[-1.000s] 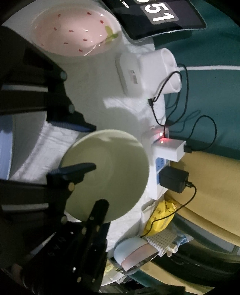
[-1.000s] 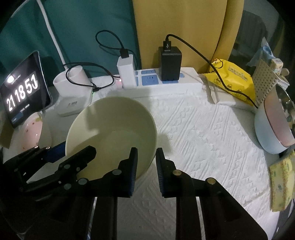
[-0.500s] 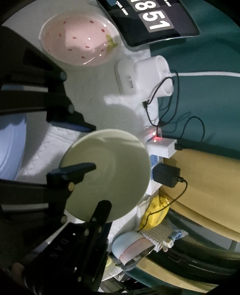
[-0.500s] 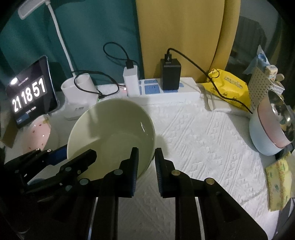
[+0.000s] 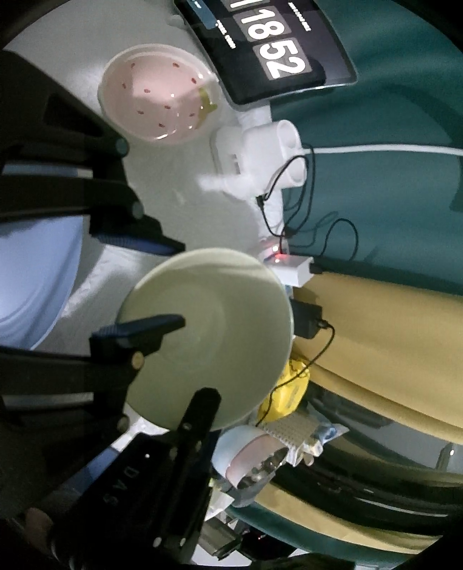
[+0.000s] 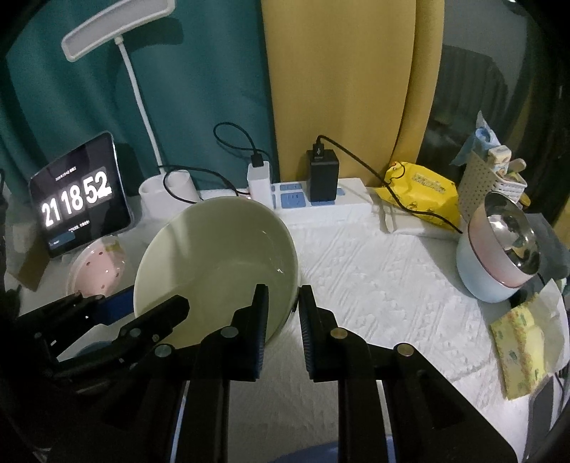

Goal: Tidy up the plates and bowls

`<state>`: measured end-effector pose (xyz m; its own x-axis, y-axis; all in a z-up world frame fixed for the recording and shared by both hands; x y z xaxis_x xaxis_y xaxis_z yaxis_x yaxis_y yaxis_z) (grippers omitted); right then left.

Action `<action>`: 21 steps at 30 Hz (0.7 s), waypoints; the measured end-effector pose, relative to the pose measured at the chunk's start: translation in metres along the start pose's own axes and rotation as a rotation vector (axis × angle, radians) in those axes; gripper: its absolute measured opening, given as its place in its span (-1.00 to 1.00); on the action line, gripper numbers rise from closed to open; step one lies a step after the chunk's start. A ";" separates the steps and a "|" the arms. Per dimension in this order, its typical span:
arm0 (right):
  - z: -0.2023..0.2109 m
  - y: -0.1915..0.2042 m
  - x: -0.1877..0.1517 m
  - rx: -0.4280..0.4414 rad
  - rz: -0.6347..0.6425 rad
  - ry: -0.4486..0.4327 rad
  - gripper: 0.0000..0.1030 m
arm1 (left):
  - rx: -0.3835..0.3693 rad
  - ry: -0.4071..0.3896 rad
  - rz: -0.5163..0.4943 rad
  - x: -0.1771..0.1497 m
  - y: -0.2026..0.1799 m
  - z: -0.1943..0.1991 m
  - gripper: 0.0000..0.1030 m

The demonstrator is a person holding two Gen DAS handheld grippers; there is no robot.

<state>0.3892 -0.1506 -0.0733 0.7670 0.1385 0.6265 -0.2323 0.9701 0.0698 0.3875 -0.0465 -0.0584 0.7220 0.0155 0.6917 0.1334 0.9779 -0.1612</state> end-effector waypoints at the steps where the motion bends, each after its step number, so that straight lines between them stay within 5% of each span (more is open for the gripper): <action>1: 0.002 0.000 0.000 0.000 0.000 -0.003 -0.64 | -0.001 -0.003 -0.002 0.000 -0.001 0.003 -0.32; 21: 0.070 -0.002 -0.019 -0.017 -0.002 -0.087 -0.64 | -0.018 -0.079 -0.030 -0.012 -0.027 0.062 -0.32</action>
<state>0.3334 -0.1696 -0.0307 0.7124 0.1193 0.6915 -0.2200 0.9737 0.0586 0.3336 -0.0602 -0.0187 0.6619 0.0034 0.7496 0.1665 0.9743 -0.1515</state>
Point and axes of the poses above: each gripper's, at about its wrist camera, not at the fingertips, and z roughly against the way its jaws point, y to its left, x to its top, the point moved 1 cm from there along -z, roughly the way its jaws point, and after that the axes turned 3 degrees about -z, right-handed, at the moved point
